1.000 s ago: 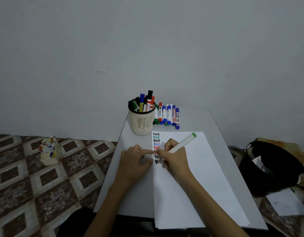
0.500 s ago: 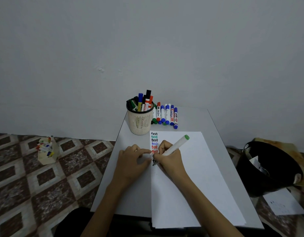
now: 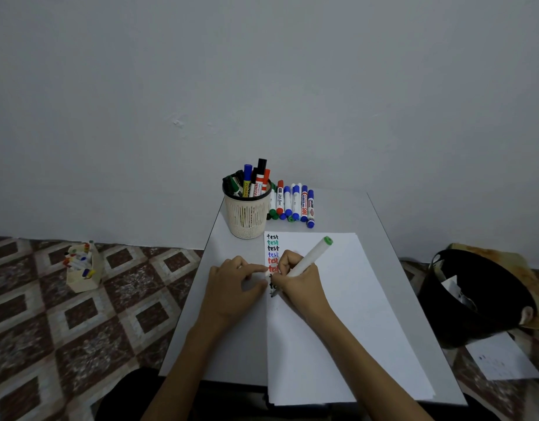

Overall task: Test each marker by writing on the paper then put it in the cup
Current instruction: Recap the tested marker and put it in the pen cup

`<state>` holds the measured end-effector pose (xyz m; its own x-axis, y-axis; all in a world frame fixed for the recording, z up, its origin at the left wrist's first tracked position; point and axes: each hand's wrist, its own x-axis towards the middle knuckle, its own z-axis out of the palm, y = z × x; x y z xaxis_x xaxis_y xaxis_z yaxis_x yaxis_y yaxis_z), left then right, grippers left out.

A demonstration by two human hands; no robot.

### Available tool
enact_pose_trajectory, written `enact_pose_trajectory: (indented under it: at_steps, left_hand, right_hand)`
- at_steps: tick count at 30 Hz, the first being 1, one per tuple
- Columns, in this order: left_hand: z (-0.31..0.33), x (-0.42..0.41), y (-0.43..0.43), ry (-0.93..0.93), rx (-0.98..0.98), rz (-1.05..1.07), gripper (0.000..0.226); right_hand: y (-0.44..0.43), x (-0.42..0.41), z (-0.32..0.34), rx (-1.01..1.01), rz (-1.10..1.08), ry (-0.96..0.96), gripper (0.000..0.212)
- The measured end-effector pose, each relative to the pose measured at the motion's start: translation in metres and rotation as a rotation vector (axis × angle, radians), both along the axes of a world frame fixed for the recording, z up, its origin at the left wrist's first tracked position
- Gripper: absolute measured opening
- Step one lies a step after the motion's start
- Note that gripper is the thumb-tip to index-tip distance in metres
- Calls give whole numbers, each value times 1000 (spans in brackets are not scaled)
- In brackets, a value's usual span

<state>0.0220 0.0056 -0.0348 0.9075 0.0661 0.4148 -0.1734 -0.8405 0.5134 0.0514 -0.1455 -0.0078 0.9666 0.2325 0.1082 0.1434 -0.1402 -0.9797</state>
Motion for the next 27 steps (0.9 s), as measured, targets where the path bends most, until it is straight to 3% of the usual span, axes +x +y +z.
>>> enact_pose_trajectory:
  at_steps: [12,16,27]
  left_hand:
    - [4,-3,-1,18,-13,19,52]
    - [4,-3,-2,5,-13,17,53]
    - [6,-4,-3,14,-36,9,56]
  right_hand:
    - [-1,-1,-1,47,-10,-28,38]
    - [-1,-1,-2,47,4,-19,27]
    - [-2,1,-5,49,-30,-7,35]
